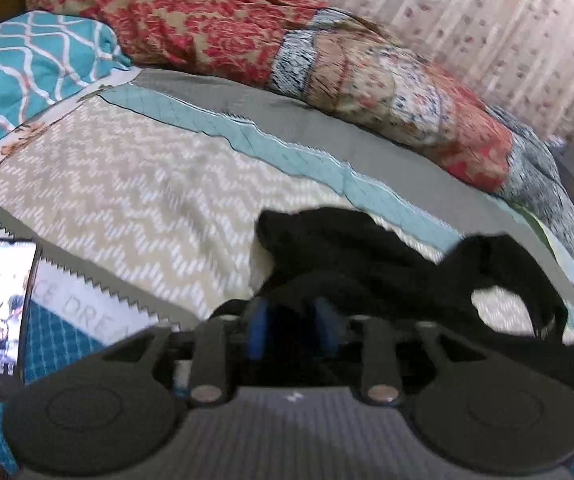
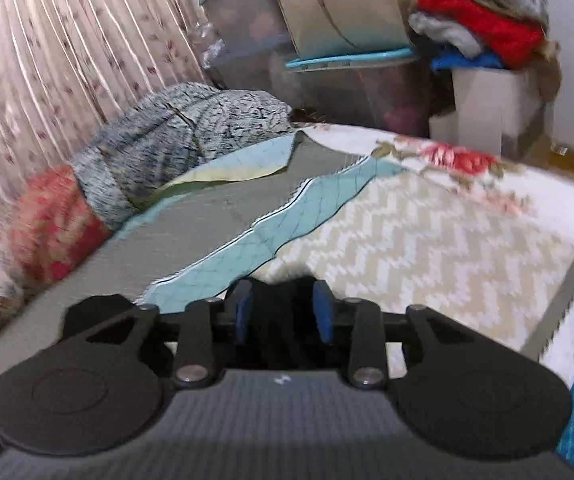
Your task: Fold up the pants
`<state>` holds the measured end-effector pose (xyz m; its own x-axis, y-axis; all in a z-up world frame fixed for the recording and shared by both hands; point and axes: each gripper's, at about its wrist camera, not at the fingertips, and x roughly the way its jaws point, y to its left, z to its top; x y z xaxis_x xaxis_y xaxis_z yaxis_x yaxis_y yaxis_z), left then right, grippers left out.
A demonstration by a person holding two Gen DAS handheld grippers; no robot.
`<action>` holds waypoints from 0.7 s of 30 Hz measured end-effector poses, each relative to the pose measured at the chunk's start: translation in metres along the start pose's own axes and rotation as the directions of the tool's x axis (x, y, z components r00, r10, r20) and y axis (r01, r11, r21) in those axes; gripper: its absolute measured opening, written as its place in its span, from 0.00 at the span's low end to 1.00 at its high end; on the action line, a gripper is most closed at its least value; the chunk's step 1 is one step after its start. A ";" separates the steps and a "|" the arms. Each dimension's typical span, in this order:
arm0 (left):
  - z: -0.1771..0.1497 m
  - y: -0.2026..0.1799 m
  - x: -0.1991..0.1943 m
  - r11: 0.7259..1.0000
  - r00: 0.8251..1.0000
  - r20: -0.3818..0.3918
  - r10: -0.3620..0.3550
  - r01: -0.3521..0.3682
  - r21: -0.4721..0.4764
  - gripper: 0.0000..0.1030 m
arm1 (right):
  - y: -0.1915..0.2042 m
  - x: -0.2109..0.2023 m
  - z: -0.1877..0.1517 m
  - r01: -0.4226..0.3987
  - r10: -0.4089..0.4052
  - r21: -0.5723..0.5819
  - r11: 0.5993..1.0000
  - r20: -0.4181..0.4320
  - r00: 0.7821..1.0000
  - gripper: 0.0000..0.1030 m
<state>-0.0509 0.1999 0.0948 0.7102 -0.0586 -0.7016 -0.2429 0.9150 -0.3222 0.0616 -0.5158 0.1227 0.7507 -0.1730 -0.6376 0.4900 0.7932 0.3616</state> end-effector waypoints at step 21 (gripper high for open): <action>-0.067 0.023 0.035 0.894 0.962 -0.174 -0.213 0.119 -0.433 0.19 | -0.059 0.064 -0.035 -0.084 0.115 0.253 0.964 -0.113 0.987 0.39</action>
<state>-0.0757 0.1925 0.0204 0.6195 -0.3203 -0.7167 -0.4184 0.6377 -0.6467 0.0654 -0.5536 0.0369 0.7471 -0.0132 -0.6646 0.5217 0.6313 0.5739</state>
